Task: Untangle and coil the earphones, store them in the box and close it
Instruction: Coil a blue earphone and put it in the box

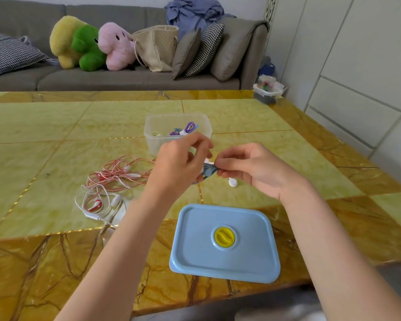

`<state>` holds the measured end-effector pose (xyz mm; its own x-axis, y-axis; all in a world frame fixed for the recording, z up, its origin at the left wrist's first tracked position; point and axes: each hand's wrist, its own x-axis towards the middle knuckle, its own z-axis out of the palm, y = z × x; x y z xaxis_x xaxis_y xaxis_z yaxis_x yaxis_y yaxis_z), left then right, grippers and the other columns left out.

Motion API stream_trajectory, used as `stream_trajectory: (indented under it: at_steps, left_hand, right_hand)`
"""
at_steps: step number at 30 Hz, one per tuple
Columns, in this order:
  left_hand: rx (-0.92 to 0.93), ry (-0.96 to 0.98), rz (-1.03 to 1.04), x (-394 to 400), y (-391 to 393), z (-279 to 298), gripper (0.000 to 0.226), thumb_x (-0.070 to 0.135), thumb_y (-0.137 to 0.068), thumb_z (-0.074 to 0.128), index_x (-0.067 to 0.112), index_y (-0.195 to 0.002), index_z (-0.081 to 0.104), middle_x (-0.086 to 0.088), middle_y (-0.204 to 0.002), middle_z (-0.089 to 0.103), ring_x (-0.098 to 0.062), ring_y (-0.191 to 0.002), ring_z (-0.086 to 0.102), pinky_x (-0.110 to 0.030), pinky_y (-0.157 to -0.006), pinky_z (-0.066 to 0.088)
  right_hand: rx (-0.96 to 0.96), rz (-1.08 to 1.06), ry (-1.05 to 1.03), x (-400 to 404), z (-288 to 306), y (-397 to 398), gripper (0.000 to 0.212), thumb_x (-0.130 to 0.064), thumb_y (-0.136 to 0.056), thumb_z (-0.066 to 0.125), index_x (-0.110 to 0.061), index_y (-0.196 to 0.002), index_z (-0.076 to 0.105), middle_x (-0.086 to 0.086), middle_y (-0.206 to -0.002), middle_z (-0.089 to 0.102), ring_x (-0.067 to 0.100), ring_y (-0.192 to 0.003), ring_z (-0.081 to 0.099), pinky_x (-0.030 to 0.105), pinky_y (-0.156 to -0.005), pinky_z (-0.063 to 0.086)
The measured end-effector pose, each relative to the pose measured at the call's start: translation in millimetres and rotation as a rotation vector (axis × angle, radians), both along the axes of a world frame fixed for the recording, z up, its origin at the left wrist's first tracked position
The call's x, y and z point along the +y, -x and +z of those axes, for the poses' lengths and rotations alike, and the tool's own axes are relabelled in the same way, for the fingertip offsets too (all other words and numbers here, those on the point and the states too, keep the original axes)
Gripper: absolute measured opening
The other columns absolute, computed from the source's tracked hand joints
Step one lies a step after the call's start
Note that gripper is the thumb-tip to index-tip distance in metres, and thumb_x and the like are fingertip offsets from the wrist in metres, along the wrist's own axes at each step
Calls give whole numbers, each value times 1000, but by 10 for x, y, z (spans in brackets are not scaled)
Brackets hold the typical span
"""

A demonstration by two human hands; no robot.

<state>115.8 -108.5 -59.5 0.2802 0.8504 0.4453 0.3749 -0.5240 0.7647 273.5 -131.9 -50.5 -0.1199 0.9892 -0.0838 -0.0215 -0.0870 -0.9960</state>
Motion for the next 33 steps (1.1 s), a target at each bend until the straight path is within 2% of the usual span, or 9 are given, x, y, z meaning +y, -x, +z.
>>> stream_trajectory:
  at_steps: [4, 7, 11, 15, 20, 25, 27, 29, 33]
  left_hand:
    - [-266, 273, -23, 72, 84, 57, 20, 24, -96, 47, 18, -88, 64, 5, -84, 68, -7, -67, 63, -21, -68, 50]
    - [-242, 482, -170, 72, 123, 34, 23, 37, -86, 58, 19, -100, 63, 3, -98, 68, -11, -89, 66, -27, -83, 52]
    - [-48, 370, -173, 44, 46, -29, 19, 21, -77, 74, 27, -90, 62, 7, -88, 64, -5, -74, 60, -20, -72, 48]
    - [-99, 376, -213, 30, -1, -32, 14, 13, -79, 71, 21, -85, 62, 5, -75, 63, 1, -60, 55, -13, -62, 47]
    - [-243, 454, -169, 72, 33, -53, 33, 28, -68, 80, 23, -96, 63, 2, -85, 62, -13, -73, 62, -36, -85, 51]
    - [-307, 596, -287, 65, 62, -38, 41, 30, -59, 77, 20, -97, 65, -3, -89, 65, -12, -76, 65, -30, -86, 53]
    - [-192, 586, -292, 59, 69, -50, 38, 35, -64, 81, 25, -98, 67, 1, -91, 66, -13, -85, 64, -36, -93, 48]
    - [-115, 543, -233, 73, 84, -44, 28, 42, -78, 69, 24, -100, 67, 3, -93, 67, -10, -89, 61, -40, -101, 43]
    - [-95, 513, -163, 107, 122, -39, 22, 32, -96, 46, 27, -99, 68, 4, -99, 69, -11, -101, 60, -40, -105, 39]
  right_hand:
    - [86, -73, -59, -7, 35, -14, 10, 9, -80, 59, 0, -78, 63, 3, -60, 66, 8, -52, 62, 14, -53, 50]
    - [100, -197, -68, 9, 11, -35, 12, 9, -81, 60, -1, -75, 63, 2, -58, 65, 6, -50, 61, 13, -54, 50]
    - [74, -198, -82, 3, 8, -24, 10, 8, -82, 61, 0, -76, 64, 3, -57, 65, 6, -52, 60, 13, -56, 51]
    - [31, -172, -100, 5, 0, -2, 11, 6, -81, 63, -3, -75, 64, 3, -59, 65, 8, -54, 61, 14, -57, 50]
    - [-122, -202, -145, 23, -14, -15, 11, 4, -81, 64, -4, -75, 63, 9, -66, 63, 9, -53, 61, 15, -58, 50]
    - [-157, -273, -179, 52, -53, -16, 14, 5, -81, 65, -7, -72, 63, 9, -66, 62, 7, -51, 59, 16, -58, 51]
    - [-220, -288, -210, 66, -67, -17, 15, 4, -80, 67, -8, -72, 64, 7, -66, 63, 10, -54, 60, 18, -61, 54]
    - [-278, -270, -246, 65, -66, -12, 16, 4, -80, 67, -10, -73, 64, 5, -66, 63, 11, -56, 60, 20, -63, 53]
    - [-260, -136, -300, 25, -7, 4, 12, 4, -79, 67, -8, -76, 64, 5, -65, 63, 7, -53, 58, 17, -60, 49]
